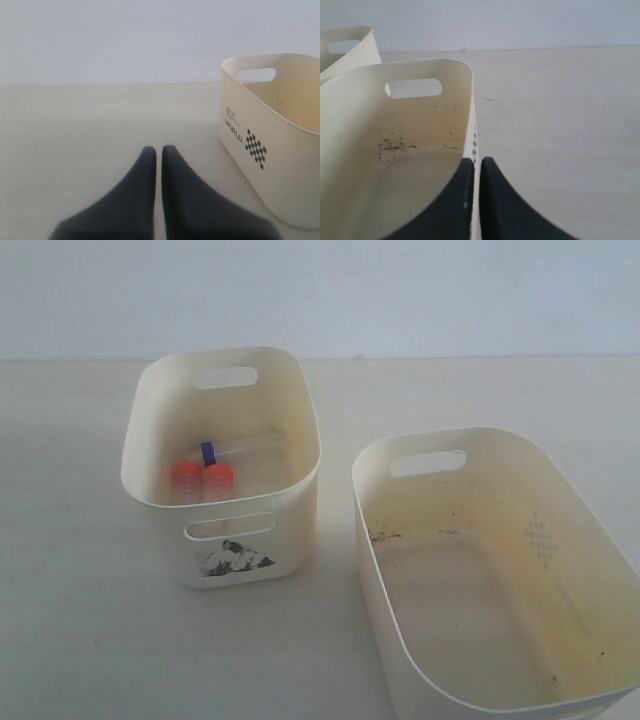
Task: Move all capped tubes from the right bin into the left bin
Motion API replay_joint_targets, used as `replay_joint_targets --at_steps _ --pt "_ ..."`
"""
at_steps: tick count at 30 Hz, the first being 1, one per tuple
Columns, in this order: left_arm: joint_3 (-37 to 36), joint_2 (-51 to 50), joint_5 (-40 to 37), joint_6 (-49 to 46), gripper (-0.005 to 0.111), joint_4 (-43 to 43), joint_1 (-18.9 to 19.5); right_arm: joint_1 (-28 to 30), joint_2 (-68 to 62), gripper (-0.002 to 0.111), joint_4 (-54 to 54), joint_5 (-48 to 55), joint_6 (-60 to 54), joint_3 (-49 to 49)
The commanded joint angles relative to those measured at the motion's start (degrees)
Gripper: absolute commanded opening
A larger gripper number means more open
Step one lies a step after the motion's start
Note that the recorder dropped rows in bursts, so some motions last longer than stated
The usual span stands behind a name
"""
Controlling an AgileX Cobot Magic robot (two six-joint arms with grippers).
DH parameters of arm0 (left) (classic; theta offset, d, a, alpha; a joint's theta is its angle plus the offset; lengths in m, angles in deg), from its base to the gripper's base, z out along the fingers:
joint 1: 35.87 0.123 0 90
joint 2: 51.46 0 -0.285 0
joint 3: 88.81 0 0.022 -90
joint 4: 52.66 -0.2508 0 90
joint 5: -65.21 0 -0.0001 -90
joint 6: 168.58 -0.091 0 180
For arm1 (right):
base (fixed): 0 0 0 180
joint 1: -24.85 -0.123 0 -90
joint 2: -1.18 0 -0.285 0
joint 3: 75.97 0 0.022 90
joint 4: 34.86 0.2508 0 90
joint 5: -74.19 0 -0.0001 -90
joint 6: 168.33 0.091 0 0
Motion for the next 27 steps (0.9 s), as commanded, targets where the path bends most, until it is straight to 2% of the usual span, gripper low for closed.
replay_joint_targets --at_steps 1,7,12,27 --pt "0.2 0.2 0.0 0.4 0.004 -0.1 0.1 0.3 0.2 0.004 -0.7 -0.1 -0.6 0.0" --pt "0.2 0.2 0.1 0.4 0.004 -0.1 0.1 1.4 0.2 0.004 -0.5 -0.1 -0.5 0.0" --pt "0.2 0.2 0.1 0.4 0.004 -0.1 0.1 7.1 0.2 0.004 0.1 -0.1 -0.5 0.0" --pt "0.2 0.2 0.1 0.4 0.004 -0.1 0.1 7.3 0.2 0.004 0.2 -0.1 -0.5 0.0"
